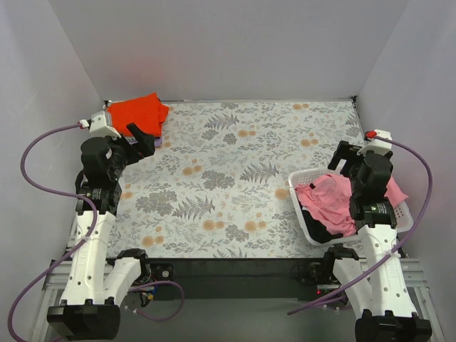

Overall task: Fold and stack the t-shirts
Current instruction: Grab the tshirt from the pile

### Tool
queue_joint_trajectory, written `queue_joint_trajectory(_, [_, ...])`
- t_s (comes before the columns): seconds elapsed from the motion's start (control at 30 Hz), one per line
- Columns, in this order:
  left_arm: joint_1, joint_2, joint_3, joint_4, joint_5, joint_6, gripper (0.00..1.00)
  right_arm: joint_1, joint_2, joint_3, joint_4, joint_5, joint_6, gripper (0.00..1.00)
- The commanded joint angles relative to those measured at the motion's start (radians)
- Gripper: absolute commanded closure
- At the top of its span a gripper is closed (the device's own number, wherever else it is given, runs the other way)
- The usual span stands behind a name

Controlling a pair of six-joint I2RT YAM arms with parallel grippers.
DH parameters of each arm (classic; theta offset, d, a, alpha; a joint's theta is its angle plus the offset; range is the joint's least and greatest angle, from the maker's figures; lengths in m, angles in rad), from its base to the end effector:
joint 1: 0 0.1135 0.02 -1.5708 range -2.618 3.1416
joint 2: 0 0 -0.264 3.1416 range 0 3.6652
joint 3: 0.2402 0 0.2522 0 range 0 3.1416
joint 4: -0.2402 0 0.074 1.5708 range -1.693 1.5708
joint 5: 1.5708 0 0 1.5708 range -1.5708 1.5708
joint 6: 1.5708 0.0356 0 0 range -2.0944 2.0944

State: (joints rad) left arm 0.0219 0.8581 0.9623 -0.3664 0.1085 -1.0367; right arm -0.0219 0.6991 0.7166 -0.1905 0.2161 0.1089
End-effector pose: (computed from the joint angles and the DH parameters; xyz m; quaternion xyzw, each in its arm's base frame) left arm 0.1905 0.0003 0.3700 -0.3716 0.7006 -0.3329 0.5102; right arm 0.1687 -0.0113 0.3289 0.1190 0.7549 -0.0547 0.6426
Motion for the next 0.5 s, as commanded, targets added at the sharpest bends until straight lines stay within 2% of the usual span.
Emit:
queue_joint_trajectory(0.0, [-0.002, -0.004, 0.023, 0.001, -0.009, 0.035, 0.02, -0.001, 0.003, 0.075, -0.02, 0.042, 0.023, 0.02])
queue_joint_trajectory(0.17, [-0.004, 0.027, -0.039, 0.101, -0.036, 0.05, 0.02, -0.001, 0.042, 0.107, -0.148, 0.039, 0.095, 0.02])
queue_joint_trajectory(0.33, [-0.002, 0.013, -0.209, 0.28, -0.021, 0.027, 0.02, -0.006, 0.051, 0.029, -0.239, 0.02, 0.178, 0.02])
queue_joint_trajectory(0.47, [-0.01, 0.001, -0.218, 0.27, -0.076, 0.038, 0.02, -0.027, 0.079, -0.002, -0.25, 0.022, 0.215, 0.02])
